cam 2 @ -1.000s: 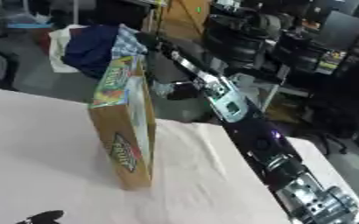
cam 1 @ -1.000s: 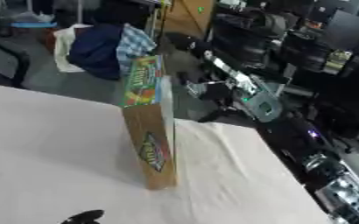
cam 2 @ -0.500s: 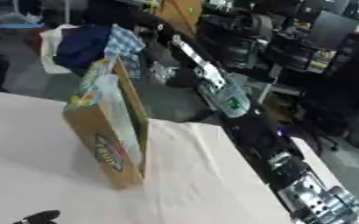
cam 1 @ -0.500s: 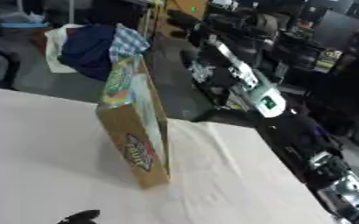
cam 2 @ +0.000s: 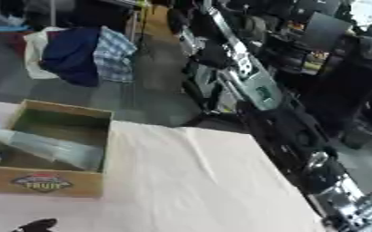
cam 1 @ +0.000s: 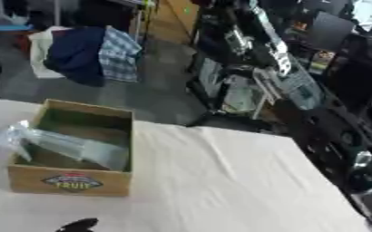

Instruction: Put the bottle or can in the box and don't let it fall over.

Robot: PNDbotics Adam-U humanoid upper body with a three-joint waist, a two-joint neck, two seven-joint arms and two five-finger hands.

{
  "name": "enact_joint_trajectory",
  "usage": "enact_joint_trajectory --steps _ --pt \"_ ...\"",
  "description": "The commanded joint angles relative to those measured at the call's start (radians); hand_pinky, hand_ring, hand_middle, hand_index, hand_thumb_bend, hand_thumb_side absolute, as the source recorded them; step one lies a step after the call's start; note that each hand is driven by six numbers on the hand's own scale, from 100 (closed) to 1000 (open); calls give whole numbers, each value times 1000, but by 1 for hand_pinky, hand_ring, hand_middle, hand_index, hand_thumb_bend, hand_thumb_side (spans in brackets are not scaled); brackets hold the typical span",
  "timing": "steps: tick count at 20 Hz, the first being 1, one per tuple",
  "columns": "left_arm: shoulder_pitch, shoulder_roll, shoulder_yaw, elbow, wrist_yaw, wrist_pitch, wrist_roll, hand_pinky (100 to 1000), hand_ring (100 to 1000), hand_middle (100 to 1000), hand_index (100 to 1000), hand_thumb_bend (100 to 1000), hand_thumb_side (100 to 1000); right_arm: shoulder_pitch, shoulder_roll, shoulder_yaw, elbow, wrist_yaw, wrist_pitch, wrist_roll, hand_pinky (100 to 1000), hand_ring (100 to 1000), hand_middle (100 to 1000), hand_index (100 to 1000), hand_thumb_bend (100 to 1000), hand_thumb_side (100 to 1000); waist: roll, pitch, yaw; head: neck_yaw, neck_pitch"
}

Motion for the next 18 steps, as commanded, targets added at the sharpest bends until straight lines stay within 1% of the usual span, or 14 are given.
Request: enact_joint_trajectory --steps 1,2,3,4,6,7,9,11,14,15,16,18 --pt "1 28 22 -39 -7 -2 22 707 648 573 821 138 1000 45 -65 -54 -67 -48 17 -51 842 953 913 1000 100 470 10 -28 -22 16 32" --pt "7 39 28 -46 -7 -3 29 707 648 573 821 137 1000 75 -68 -69 -85 -60 21 -64 839 952 911 999 100 470 10 -33 -35 21 44" --pt "12 49 35 -55 -6 -3 36 707 648 573 821 137 1000 108 -70 -84 -104 -71 26 -76 833 953 909 994 100 666 10 -38 -46 24 57" --pt "19 60 43 -64 -5 -3 44 707 648 573 821 135 1000 145 -70 -100 -124 -81 31 -86 831 955 905 995 100 470 10 -42 -60 30 71" --pt "32 80 60 -85 -1 -3 62 706 648 573 820 133 1000 230 -66 -132 -167 -99 42 -97 829 969 909 995 100 470 15 -50 -88 46 94" --pt "38 88 68 -97 1 -4 71 706 648 573 820 131 1000 272 -63 -147 -189 -109 50 -99 833 982 912 995 100 470 22 -52 -101 62 100" --pt "50 100 85 -123 5 -4 90 706 647 573 819 128 1000 359 -50 -177 -236 -129 71 -100 832 1000 918 999 100 470 39 -54 -130 110 102" --pt "60 111 97 -146 9 -2 104 706 648 573 818 125 1000 444 -26 -207 -286 -138 87 -94 832 1000 919 1000 100 470 52 -56 -154 158 105" --pt "80 128 115 -176 12 1 122 706 648 573 818 122 1000 582 49 -252 -353 -123 113 -77 830 1000 929 1000 100 470 70 -64 -186 238 115" --pt "86 133 119 -184 12 2 127 706 648 573 818 122 1000 618 75 -265 -373 -113 124 -71 830 1000 929 1000 100 470 74 -66 -194 255 117" --pt "92 137 124 -192 12 3 132 706 649 574 818 121 1000 656 109 -277 -384 -100 143 -67 822 1000 939 1000 100 470 79 -67 -205 276 121" --pt "110 148 136 -206 12 4 145 706 650 575 818 120 1000 724 201 -300 -400 -65 191 -49 817 1000 947 1000 100 470 87 -69 -229 316 136"
